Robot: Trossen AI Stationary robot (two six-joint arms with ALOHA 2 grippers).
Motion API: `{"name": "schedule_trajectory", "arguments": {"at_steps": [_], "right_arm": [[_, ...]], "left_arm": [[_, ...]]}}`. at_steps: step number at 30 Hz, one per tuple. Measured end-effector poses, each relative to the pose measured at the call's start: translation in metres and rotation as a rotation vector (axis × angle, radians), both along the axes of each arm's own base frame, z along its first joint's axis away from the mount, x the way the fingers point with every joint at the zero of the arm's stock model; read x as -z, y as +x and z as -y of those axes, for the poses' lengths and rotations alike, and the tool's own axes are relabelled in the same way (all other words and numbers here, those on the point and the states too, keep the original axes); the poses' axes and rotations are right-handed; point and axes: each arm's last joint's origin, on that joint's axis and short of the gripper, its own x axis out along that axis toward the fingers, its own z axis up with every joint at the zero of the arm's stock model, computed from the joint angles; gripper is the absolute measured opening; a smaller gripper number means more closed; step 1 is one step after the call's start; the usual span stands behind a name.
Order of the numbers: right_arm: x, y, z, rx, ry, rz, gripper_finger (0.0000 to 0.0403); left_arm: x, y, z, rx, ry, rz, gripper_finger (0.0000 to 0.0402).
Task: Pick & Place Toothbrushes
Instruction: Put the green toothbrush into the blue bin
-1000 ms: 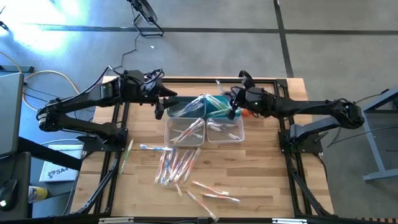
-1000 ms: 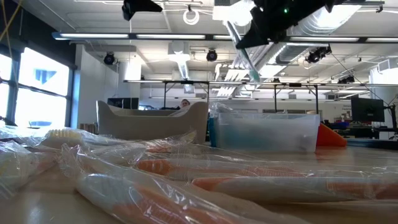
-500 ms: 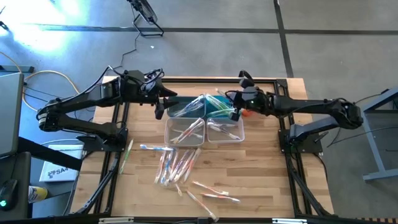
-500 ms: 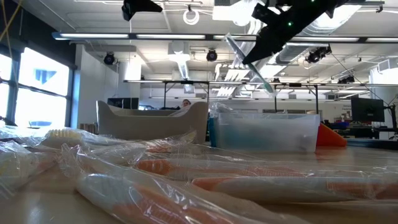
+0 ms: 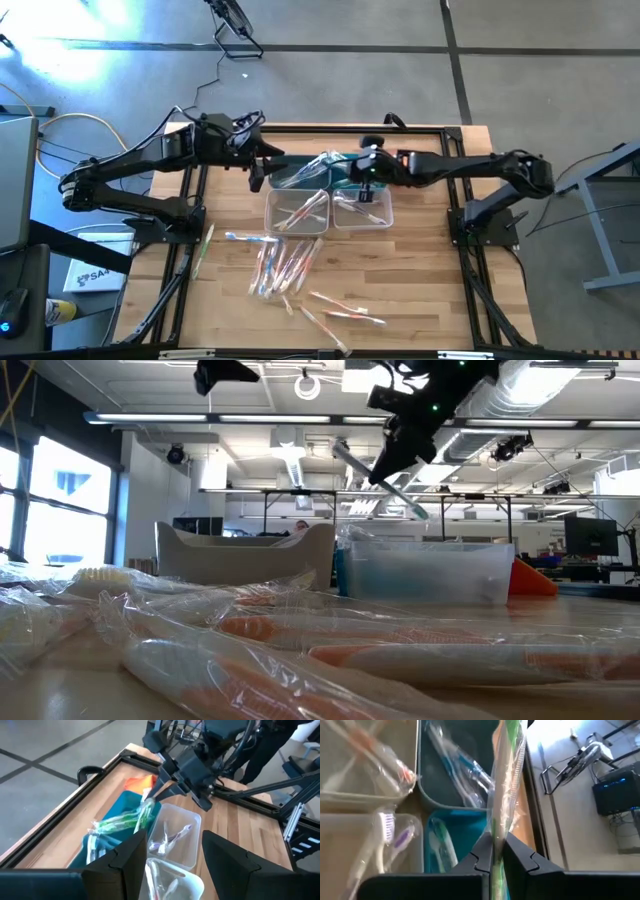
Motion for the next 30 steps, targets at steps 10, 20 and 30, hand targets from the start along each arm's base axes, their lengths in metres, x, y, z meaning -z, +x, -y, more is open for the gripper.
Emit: {"name": "schedule_trajectory", "arguments": {"at_steps": [10,20,30], "right_arm": [[0.015,0.017,0.010,-0.098,-0.057,-0.292,0.0015],[0.039,0.019,0.020,-0.123,-0.070,-0.457,0.0015],[0.051,0.024,0.026,-0.211,-0.200,-0.580,0.0015]], "left_arm": [[0.004,-0.001,0.000,0.000,-0.012,-0.042,0.0186],[0.004,-0.001,0.000,0.000,-0.012,-0.042,0.0186],[0.004,-0.001,0.000,0.000,-0.012,-0.042,0.0186]]}}
